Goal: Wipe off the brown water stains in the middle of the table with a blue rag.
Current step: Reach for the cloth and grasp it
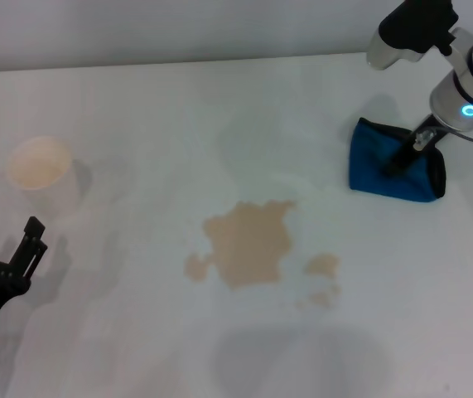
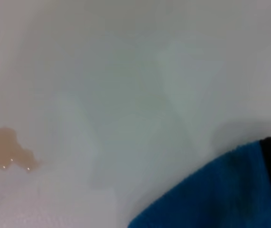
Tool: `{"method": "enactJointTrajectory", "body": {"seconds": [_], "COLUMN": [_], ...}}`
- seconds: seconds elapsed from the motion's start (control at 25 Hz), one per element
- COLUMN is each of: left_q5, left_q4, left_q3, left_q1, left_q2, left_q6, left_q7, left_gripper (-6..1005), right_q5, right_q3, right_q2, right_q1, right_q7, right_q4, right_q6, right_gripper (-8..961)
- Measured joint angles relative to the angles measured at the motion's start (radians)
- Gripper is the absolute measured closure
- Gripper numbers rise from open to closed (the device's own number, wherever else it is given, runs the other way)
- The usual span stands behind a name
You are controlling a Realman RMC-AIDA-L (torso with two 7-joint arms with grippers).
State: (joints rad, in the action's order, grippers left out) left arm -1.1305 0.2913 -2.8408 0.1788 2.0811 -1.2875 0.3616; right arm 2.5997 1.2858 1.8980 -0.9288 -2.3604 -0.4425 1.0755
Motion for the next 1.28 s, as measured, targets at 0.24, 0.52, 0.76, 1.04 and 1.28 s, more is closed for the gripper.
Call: {"method": "enactJointTrajectory", "body": {"seconds": [0.24,0.52,0.76,1.04,1.28], "left_q5": [0.000,0.000,0.000,-0.001,-0.002], "left_q4": [-0.006,-0.009,-0.010,-0.016,-0.021], "left_q3": [0.001,0.007,0.009,0.009,0.009], "left_q1": [-0.004,-0.004,0.001,0.004,0.011], "left_q2": [-0.001,-0.001,-0.001,-0.001,-0.001], "left_q6": [-0.001,-0.001,-0.001,-0.001,0.000], "left_q7": [0.000,0.000,0.000,0.000,0.001], "left_gripper": [214,214,213,213,214], "right_q5": [0.001,0.000,0.000,0.016,0.044], "right_q3": [-0.002,-0.002,-0.009,-0.009,-0.010], "right_q2": [0.007,0.009,0.009,0.000,0.008], "right_q1": [0.013,0.015,0.015,0.017,0.021], "right_q7": [0.000,-0.001,-0.002,-0.002,-0.002], "right_q4": [-0.030,-0.034,-0.038,-0.039,-0.027], "right_q6": [0.008,0.006,0.001,-0.016,-0.034], "right_gripper": [842,577,376,347,348]}}
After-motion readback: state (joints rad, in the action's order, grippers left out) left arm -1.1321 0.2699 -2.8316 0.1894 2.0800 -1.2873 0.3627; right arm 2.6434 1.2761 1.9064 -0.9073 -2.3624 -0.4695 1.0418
